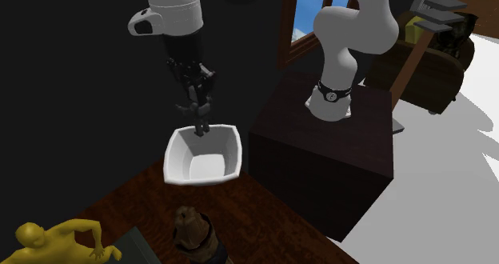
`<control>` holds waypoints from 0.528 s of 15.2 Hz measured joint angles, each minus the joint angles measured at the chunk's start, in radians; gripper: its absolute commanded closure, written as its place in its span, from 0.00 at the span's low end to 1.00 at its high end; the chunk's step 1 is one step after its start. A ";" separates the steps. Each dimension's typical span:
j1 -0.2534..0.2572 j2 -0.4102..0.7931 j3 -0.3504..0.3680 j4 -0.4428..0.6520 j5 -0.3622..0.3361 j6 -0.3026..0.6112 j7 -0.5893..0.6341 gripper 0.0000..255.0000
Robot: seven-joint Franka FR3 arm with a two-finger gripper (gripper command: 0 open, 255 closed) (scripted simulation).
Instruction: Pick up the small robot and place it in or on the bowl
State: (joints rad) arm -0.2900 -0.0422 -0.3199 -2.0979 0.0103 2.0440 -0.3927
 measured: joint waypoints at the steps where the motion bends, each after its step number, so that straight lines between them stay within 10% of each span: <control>1: -0.006 0.011 -0.007 0.011 0.003 -0.001 -0.014 1.00; 8: -0.013 0.052 -0.015 -0.035 0.019 0.083 -0.040 1.00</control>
State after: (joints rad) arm -0.3030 0.0102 -0.3348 -2.1327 0.0294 2.1271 -0.4332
